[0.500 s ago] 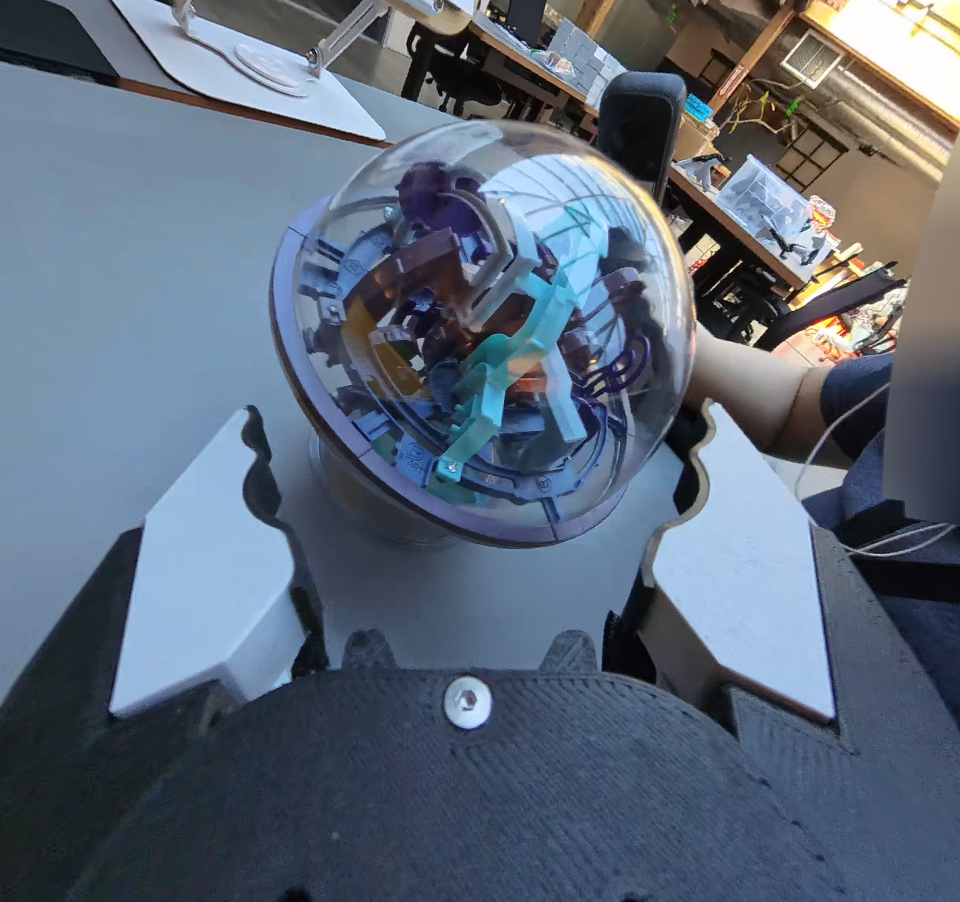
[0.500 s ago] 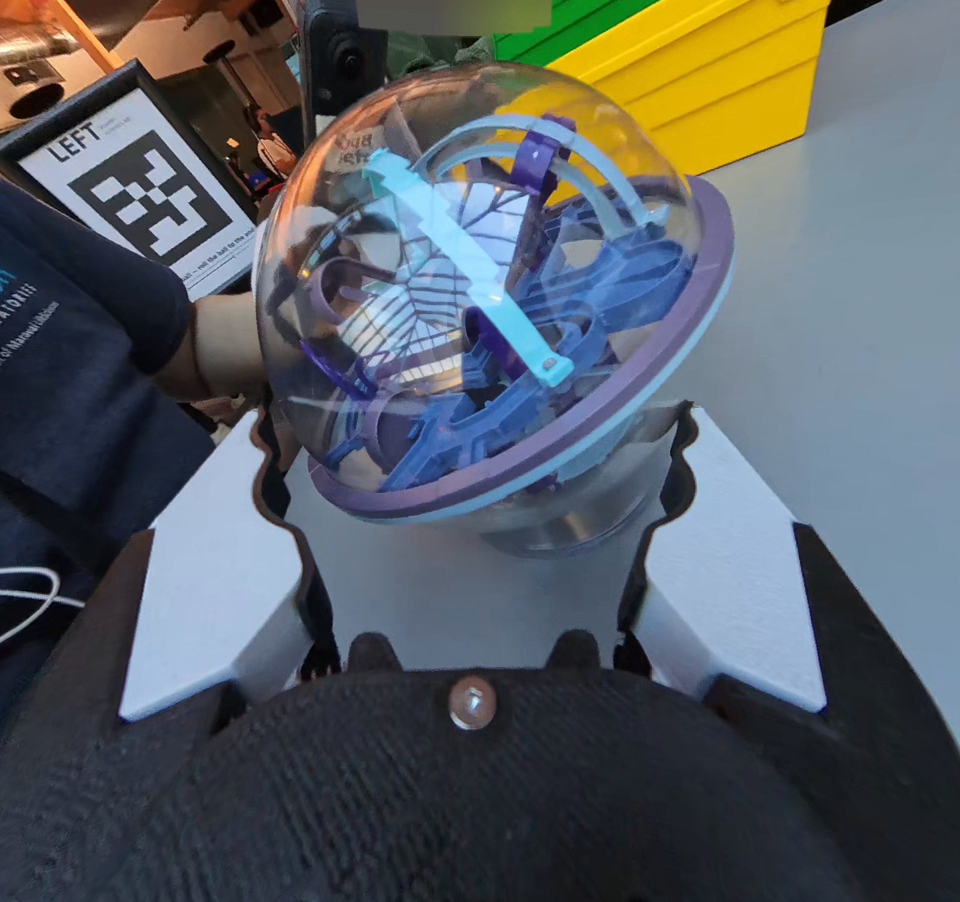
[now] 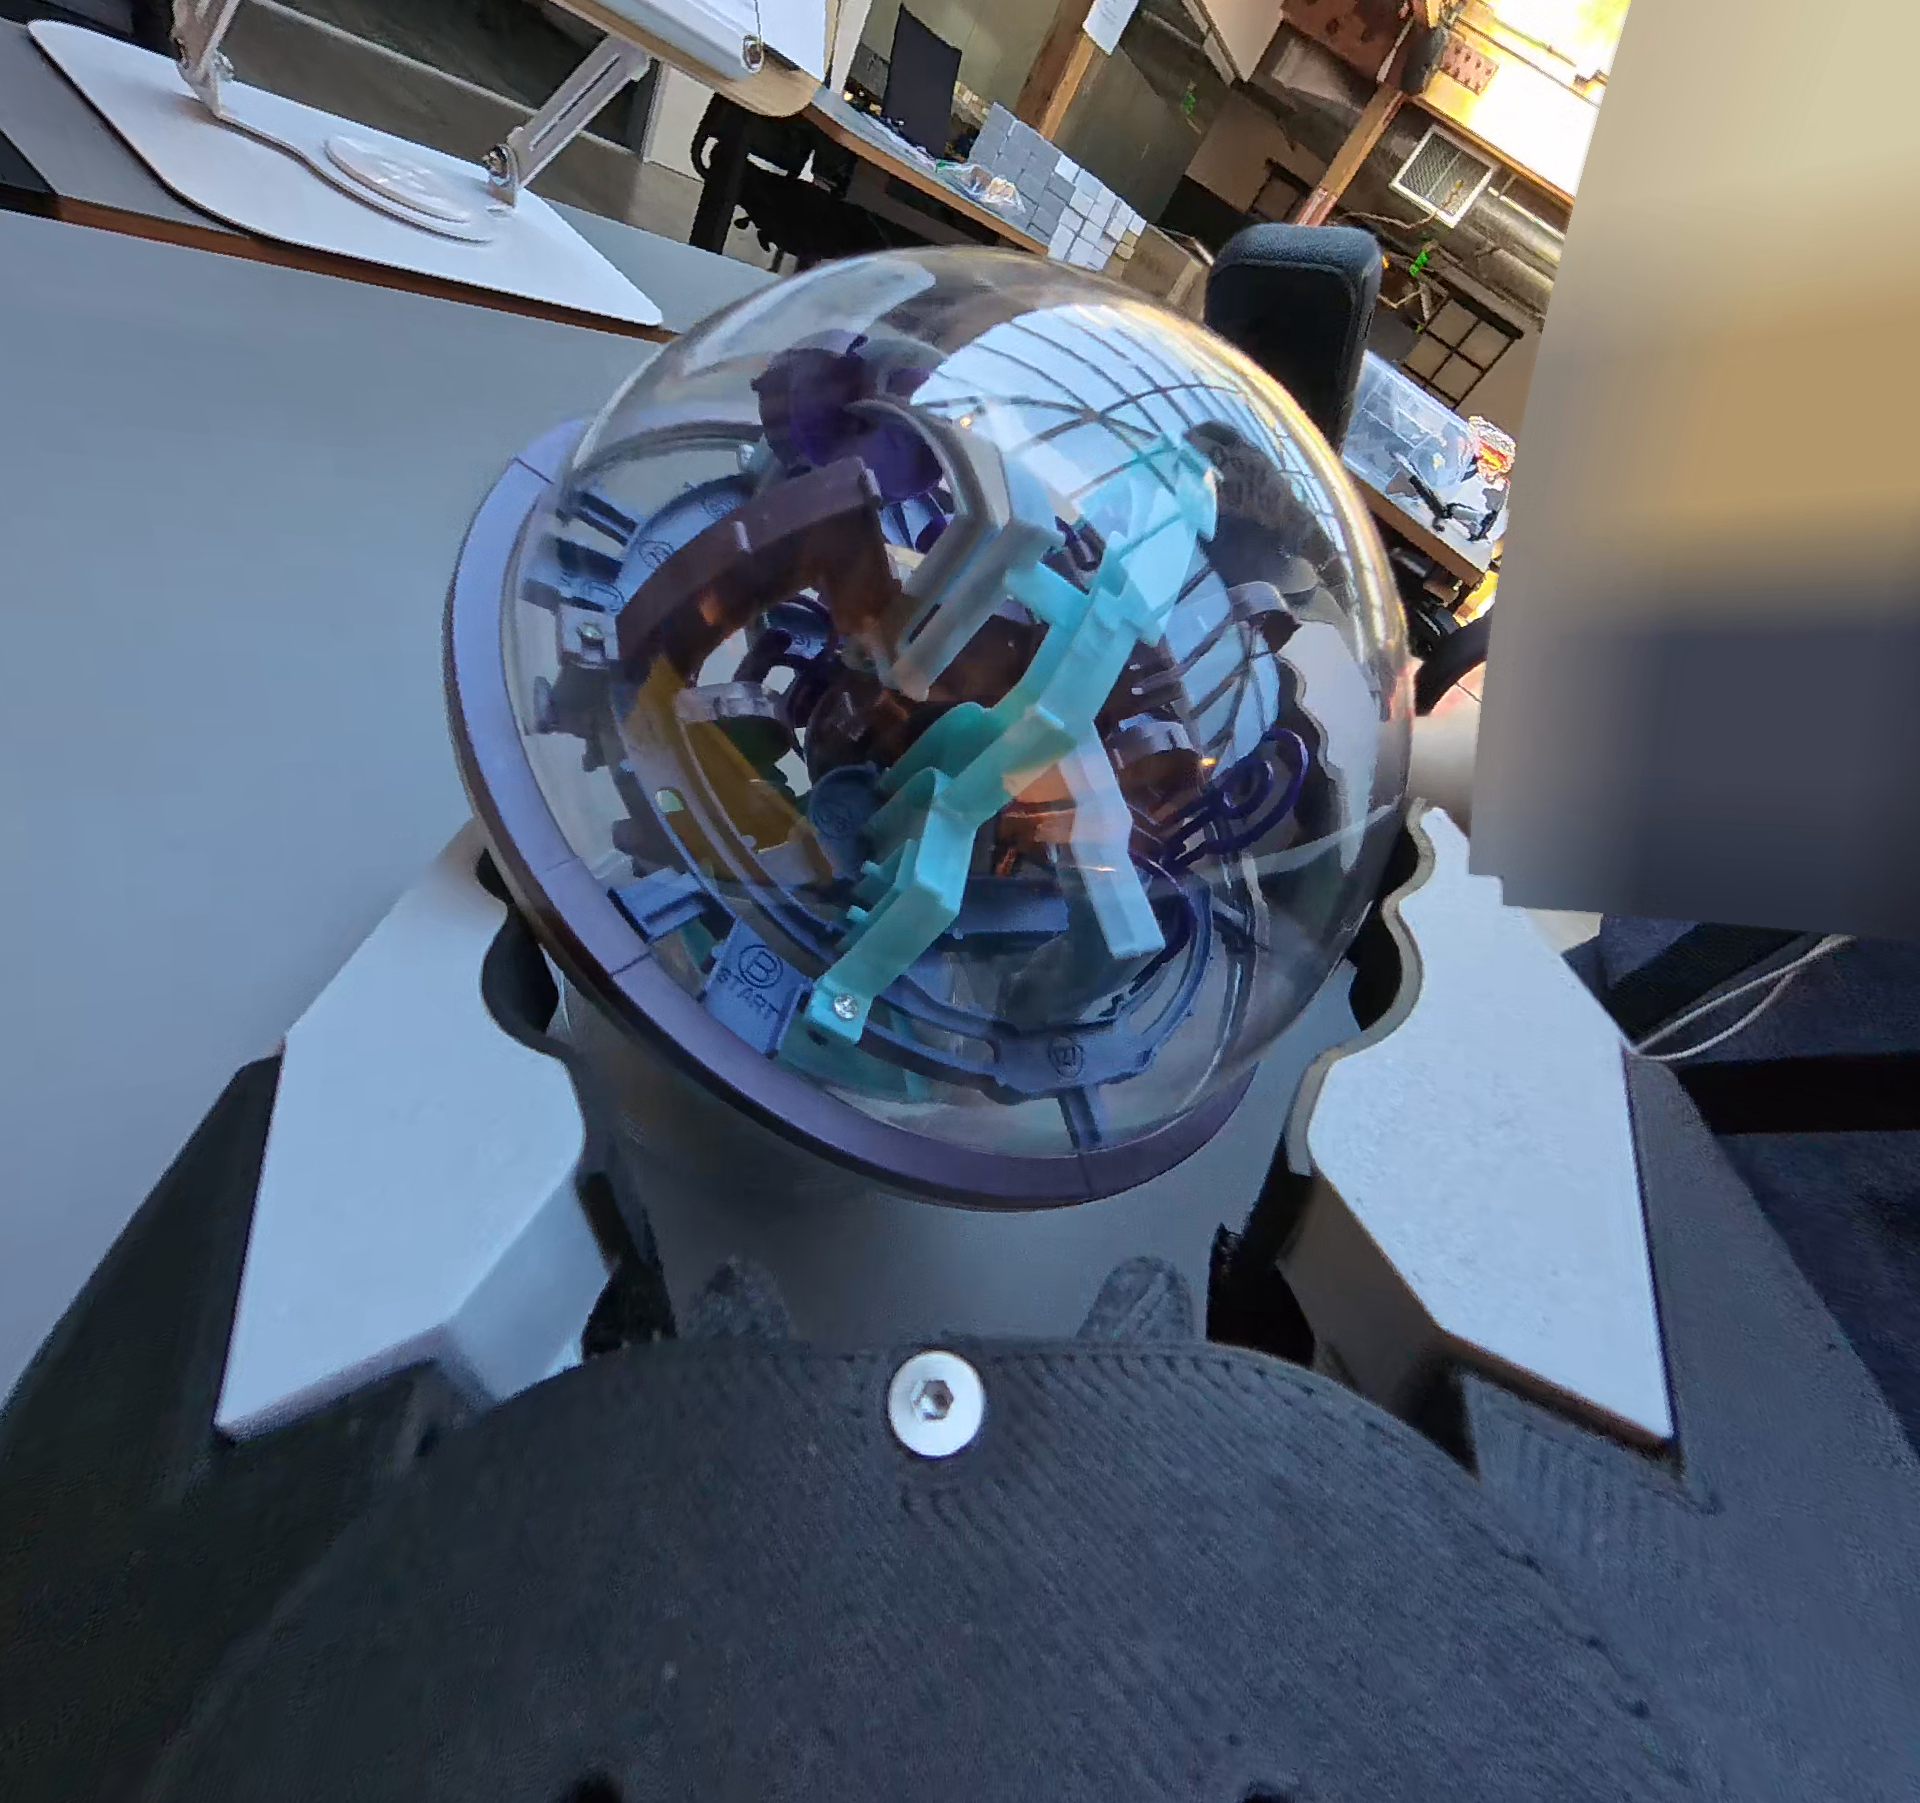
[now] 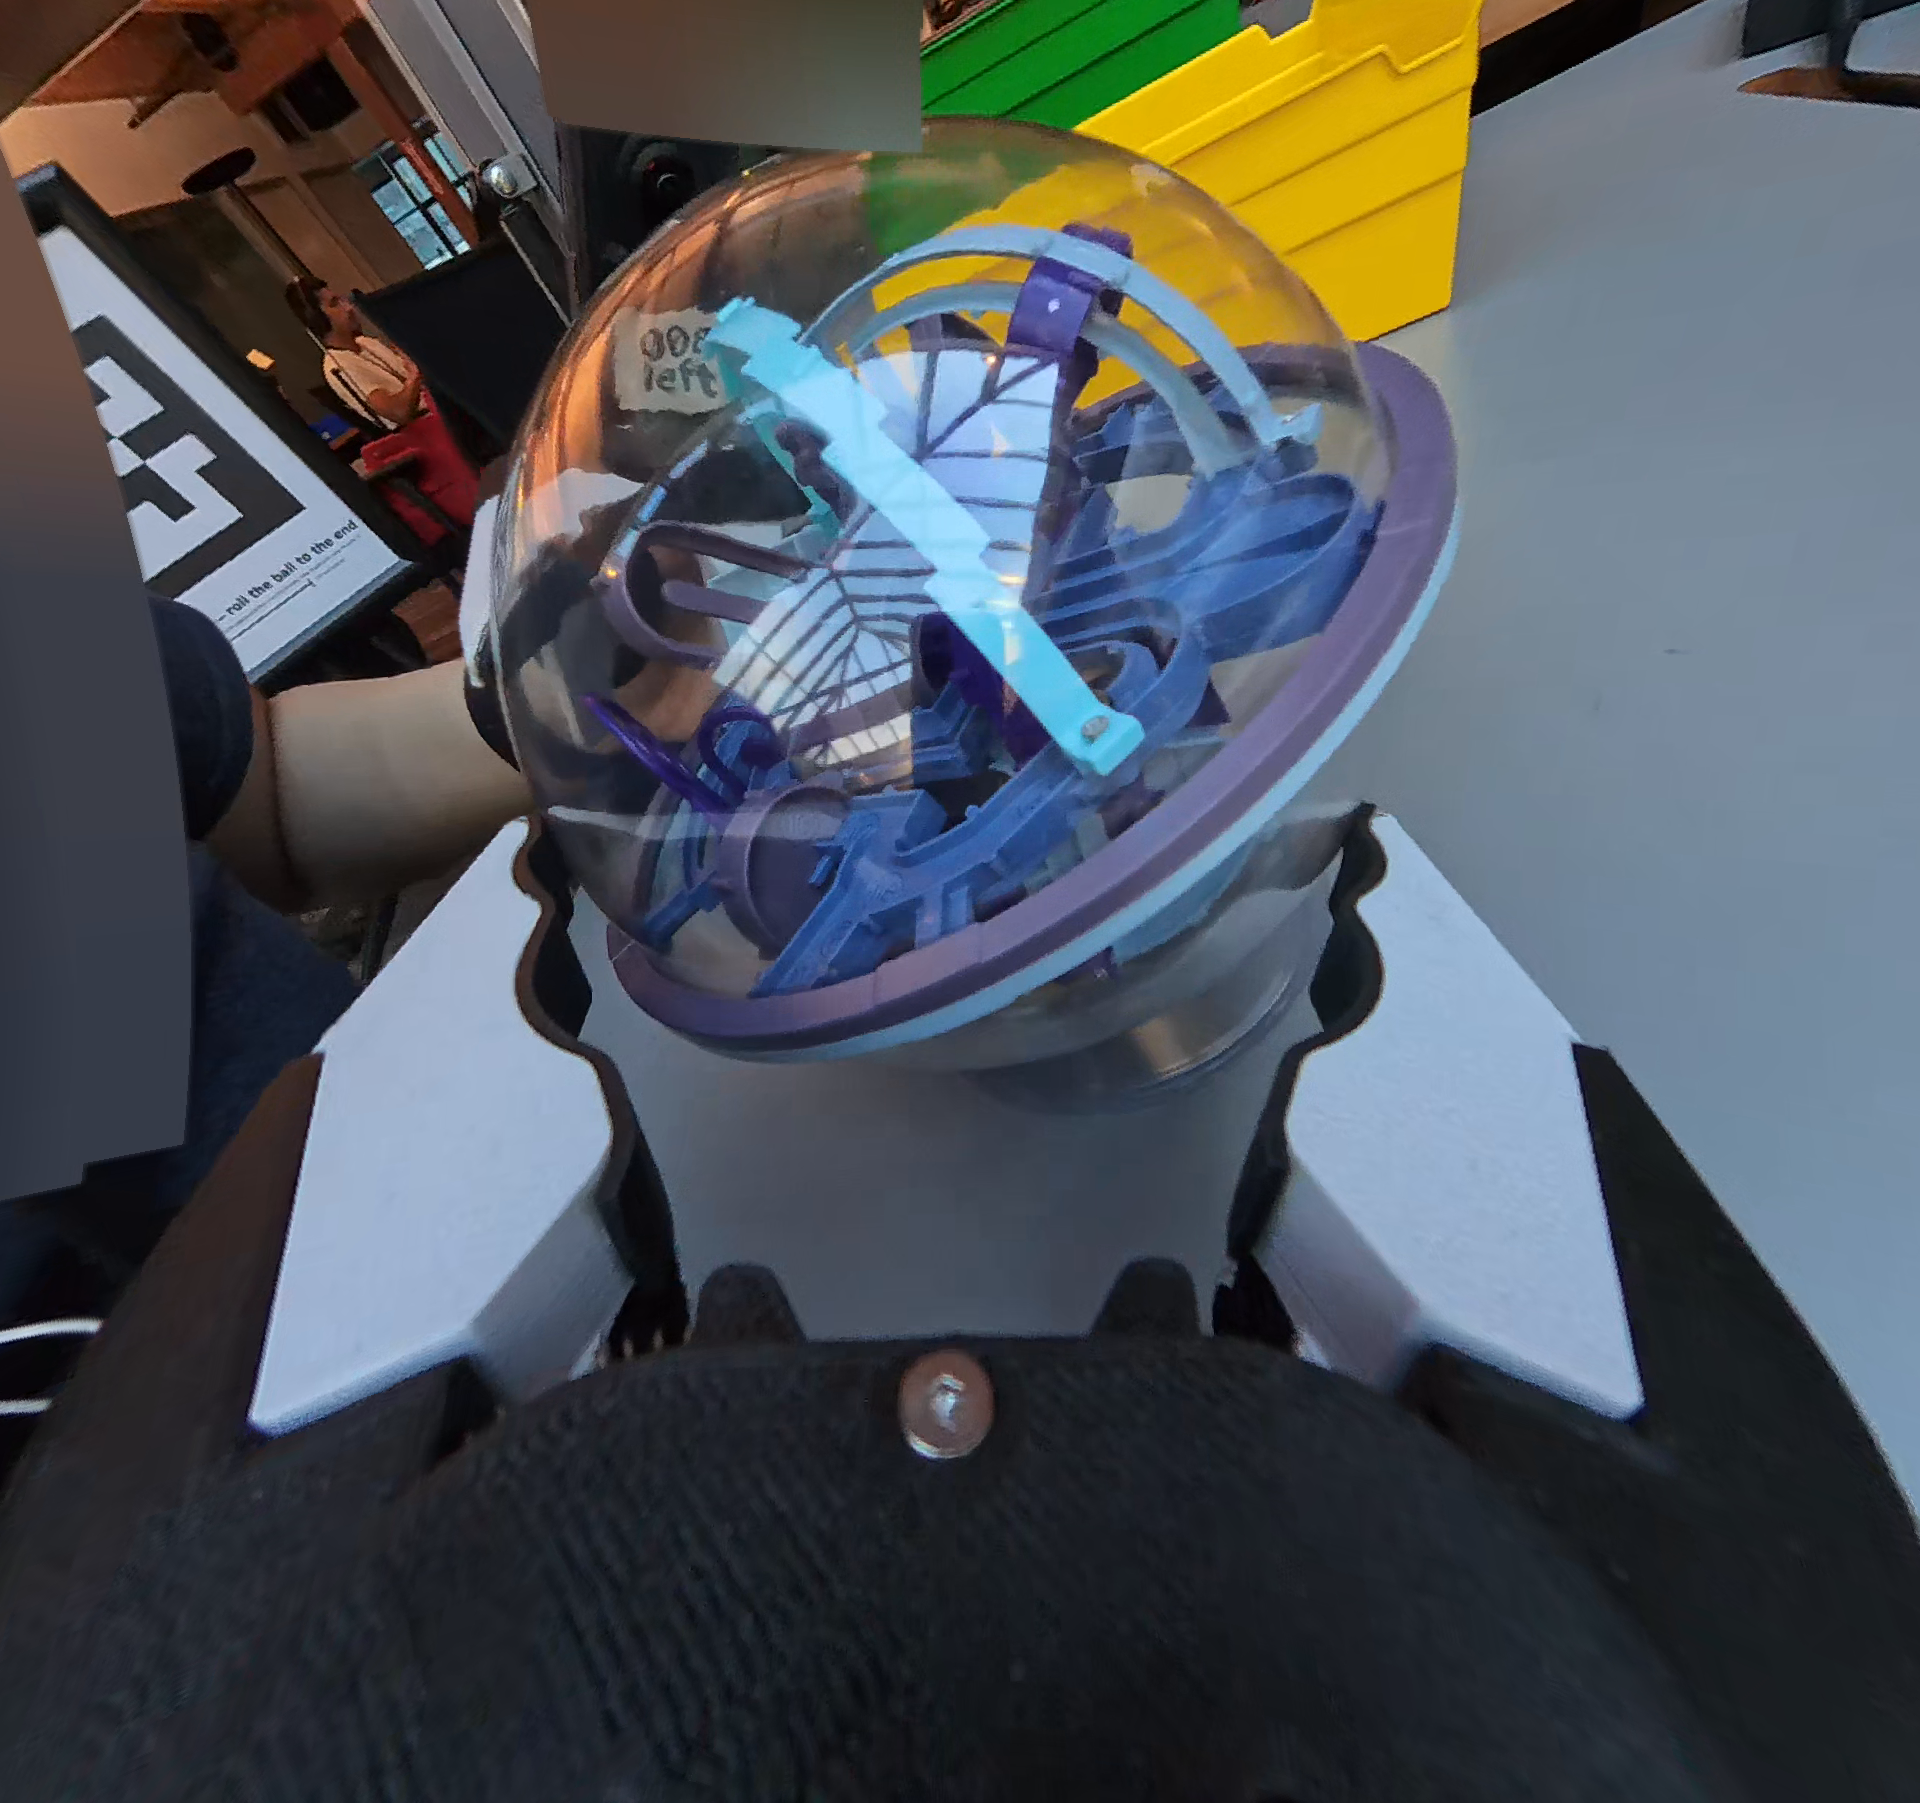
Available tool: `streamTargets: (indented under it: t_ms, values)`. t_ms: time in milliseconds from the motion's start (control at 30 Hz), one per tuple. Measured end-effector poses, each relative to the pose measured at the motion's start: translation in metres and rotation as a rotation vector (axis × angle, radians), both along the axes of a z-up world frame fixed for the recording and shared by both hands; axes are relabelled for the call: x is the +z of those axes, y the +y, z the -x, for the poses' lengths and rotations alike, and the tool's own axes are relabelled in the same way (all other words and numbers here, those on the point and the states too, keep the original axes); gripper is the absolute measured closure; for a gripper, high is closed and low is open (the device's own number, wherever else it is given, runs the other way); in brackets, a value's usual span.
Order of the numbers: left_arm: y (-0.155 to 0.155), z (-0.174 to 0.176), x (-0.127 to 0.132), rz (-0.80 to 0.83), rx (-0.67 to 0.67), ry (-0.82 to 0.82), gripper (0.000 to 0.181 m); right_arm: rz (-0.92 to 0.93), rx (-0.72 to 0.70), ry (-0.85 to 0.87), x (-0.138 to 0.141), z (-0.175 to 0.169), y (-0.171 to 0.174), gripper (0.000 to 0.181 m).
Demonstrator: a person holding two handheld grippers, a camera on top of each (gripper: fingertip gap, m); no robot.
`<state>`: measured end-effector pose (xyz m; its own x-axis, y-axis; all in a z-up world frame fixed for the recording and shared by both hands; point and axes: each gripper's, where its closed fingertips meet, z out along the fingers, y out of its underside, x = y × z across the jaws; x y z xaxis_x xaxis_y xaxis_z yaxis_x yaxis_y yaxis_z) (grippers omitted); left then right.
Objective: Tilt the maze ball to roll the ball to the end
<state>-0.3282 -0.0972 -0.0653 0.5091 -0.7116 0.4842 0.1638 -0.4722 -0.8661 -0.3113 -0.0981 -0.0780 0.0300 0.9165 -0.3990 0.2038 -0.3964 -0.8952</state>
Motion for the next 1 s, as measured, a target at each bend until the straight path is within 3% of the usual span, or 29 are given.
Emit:
streamTargets:
  t_ms: [567, 700, 867, 1000]
  values:
    - [-0.004, -0.001, 0.003, -0.028, -0.097, -0.022, 0.026, -0.045, -0.084, -0.038, -0.007, -0.003, -0.01, 0.037]
    - [-0.004, 0.0, 0.004, -0.024, -0.105, -0.031, 0.028, -0.125, -0.116, -0.041, -0.004, -0.006, -0.004, 0.031]
    - [-0.005, 0.001, 0.005, -0.072, -0.068, 0.019, 0.029, -0.254, -0.098, 0.043, 0.011, -0.008, -0.004, 0.037]
    - [-0.009, 0.001, -0.002, -0.043, -0.045, 0.077, 0.029, -0.22, -0.077, 0.022, 0.004, -0.005, -0.006, 0.038]
